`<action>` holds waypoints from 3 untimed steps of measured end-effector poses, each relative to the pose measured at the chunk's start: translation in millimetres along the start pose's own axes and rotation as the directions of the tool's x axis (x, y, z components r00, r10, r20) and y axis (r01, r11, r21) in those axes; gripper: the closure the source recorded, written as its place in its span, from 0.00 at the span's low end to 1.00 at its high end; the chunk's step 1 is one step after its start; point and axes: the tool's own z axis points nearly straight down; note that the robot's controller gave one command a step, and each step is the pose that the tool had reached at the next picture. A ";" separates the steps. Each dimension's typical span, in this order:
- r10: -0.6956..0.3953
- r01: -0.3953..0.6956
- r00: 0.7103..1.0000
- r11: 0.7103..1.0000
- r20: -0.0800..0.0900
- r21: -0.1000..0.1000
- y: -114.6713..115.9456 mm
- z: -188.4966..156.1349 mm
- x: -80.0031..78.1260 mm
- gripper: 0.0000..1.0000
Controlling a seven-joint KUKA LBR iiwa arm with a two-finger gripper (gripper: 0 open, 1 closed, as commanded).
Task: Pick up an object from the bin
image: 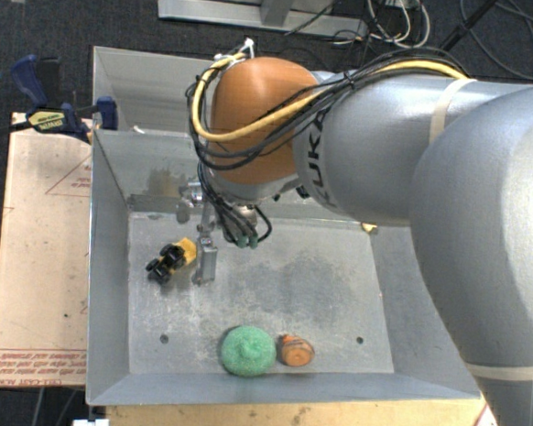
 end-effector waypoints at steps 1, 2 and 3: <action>-0.120 0.120 0.993 0.993 -0.007 0.000 9.8 52.1 7.5 0.00; -0.155 0.155 0.988 0.988 -0.006 -0.001 -5.4 79.0 -27.5 1.00; -0.155 0.155 0.988 0.988 -0.006 -0.001 -5.4 79.0 -27.5 1.00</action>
Offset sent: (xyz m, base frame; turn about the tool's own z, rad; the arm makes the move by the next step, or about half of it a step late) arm 0.0279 -0.0017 -0.0791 -0.1580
